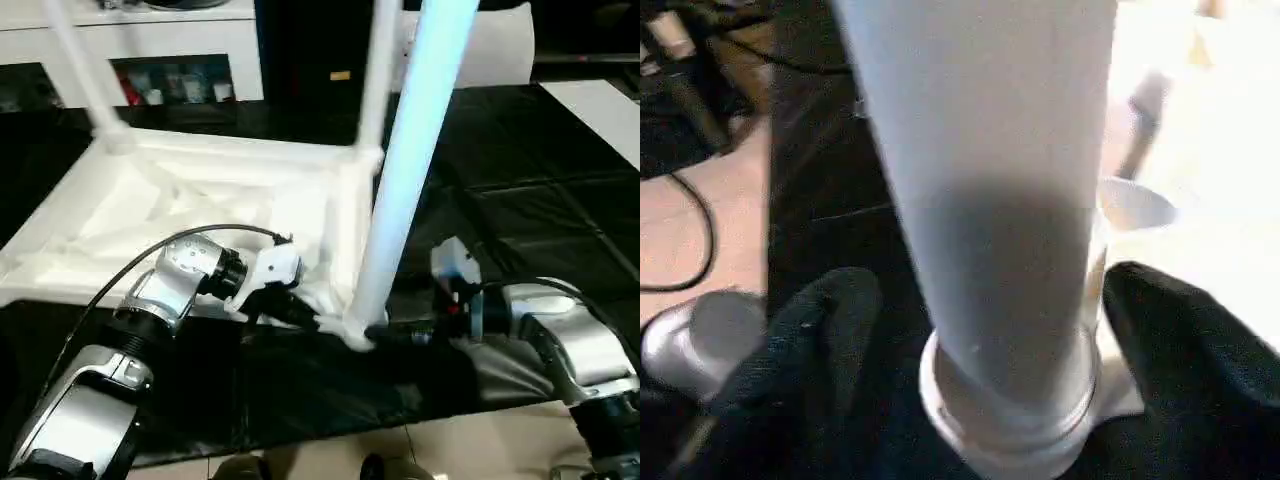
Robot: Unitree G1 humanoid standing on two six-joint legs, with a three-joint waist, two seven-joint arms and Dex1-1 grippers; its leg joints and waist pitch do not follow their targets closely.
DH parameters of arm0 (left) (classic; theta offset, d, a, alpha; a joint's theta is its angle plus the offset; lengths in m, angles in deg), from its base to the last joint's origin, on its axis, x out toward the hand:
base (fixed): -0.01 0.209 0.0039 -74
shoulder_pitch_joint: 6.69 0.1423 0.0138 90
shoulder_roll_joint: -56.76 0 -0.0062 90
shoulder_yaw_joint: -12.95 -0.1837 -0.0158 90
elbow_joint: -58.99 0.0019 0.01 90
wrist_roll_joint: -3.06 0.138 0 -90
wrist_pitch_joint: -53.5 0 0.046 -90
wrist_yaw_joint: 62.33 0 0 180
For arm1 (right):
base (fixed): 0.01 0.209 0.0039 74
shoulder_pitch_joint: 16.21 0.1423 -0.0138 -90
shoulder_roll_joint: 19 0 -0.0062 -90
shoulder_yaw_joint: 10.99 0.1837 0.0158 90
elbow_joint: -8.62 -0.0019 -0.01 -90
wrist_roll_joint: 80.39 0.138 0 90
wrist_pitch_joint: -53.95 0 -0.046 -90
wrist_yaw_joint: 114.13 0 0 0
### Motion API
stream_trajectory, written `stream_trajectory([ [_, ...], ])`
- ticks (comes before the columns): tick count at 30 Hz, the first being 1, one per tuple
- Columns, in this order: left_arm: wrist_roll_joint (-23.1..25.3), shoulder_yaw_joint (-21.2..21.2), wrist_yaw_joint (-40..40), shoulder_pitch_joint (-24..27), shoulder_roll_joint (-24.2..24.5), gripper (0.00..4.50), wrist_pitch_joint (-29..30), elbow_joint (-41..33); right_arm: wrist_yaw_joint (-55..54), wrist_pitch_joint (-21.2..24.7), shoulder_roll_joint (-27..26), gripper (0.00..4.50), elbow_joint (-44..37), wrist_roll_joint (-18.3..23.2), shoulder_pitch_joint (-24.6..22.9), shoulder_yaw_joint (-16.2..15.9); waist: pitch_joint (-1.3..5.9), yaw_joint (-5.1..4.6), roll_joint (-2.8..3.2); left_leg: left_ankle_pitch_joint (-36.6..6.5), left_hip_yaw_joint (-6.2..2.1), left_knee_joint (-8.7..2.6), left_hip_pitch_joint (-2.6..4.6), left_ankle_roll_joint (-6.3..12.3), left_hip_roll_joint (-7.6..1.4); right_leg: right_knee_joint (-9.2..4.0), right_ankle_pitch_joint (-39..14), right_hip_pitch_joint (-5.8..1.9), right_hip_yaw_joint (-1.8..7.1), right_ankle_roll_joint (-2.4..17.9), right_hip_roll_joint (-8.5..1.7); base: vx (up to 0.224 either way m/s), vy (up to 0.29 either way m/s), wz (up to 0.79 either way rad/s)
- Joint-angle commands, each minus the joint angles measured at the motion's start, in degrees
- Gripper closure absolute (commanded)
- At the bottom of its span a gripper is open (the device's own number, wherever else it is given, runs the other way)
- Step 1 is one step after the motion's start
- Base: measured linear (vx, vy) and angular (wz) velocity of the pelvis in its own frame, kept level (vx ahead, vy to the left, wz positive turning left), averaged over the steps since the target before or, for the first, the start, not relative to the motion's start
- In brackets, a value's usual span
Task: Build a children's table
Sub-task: Rotate leg to tighten
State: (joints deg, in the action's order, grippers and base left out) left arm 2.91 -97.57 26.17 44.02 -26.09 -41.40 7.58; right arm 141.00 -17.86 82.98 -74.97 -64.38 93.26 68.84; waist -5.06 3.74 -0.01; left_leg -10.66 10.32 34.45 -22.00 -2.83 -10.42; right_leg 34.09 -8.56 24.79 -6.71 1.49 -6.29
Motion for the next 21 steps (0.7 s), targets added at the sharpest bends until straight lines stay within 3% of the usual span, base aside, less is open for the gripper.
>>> stream_trajectory([
  [1, -0.7, -2.4, 3.6, -1.3, -0.2, 4.50, -0.6, -1.3, 1.4, -0.4, 0.9, 1.02, 0.6, 0.7, 1.0, -0.6, 4.58, 0.03, -0.85, -12.1, -0.56, -4.19, 1.15, 3.59, -3.17, -4.30, -19.8, -3.82, 3.58, 11.1, -3.15, 0.000, 0.000, 0.00],
  [3, -1.5, -4.5, 4.0, -1.8, 0.3, 4.50, -1.5, -1.3, 3.1, -0.7, 1.1, 1.14, 1.7, 0.5, 1.7, -1.4, 4.59, 0.34, -0.87, -12.8, -0.39, -4.17, 1.44, 3.25, -3.15, -4.51, -20.7, -3.60, 3.76, 10.8, -3.15, 0.000, 0.000, 0.00],
  [5, -1.5, -4.9, 4.0, -2.0, 0.3, 4.50, -1.9, -1.0, 3.6, -0.7, 1.1, 1.34, 1.9, 0.6, 1.8, -1.7, 4.74, 0.59, -1.15, -12.6, -0.44, -4.17, 1.20, 3.05, -3.14, -4.43, -21.0, -3.91, 3.76, 10.4, -3.23, 0.000, 0.000, 0.00],
  [9, -1.7, -5.5, 4.0, -2.5, 0.0, 4.50, -2.7, -0.3, 4.5, -1.0, 1.0, 1.65, 2.2, 0.6, 2.0, -2.5, 4.97, 1.20, -1.16, -11.5, -0.41, -4.07, 1.23, 2.93, -3.12, -4.25, -20.0, -3.87, 3.80, 10.2, -3.20, 0.000, 0.000, 0.00],
  [16, -2.2, -6.3, 4.0, -3.2, 0.0, 4.50, -3.4, 0.4, 5.4, -1.2, 0.3, 2.33, 2.8, 0.8, 2.4, -3.4, 5.38, 1.46, -1.28, -9.3, -0.37, -3.85, 1.00, 3.34, -3.05, -3.65, -16.0, -4.16, 3.78, 11.1, -3.13, 0.000, 0.000, 0.00],
  [21, -2.6, -6.7, 4.0, -3.4, 0.2, 4.50, -3.6, 0.7, 5.6, -1.1, 0.1, 2.48, 2.8, 0.9, 2.3, -3.5, 5.44, 1.50, -1.31, -8.6, -0.32, -3.72, 0.87, 3.70, -2.93, -3.54, -15.4, -4.24, 3.72, 11.2, -3.05, 0.000, 0.000, 0.00],
])
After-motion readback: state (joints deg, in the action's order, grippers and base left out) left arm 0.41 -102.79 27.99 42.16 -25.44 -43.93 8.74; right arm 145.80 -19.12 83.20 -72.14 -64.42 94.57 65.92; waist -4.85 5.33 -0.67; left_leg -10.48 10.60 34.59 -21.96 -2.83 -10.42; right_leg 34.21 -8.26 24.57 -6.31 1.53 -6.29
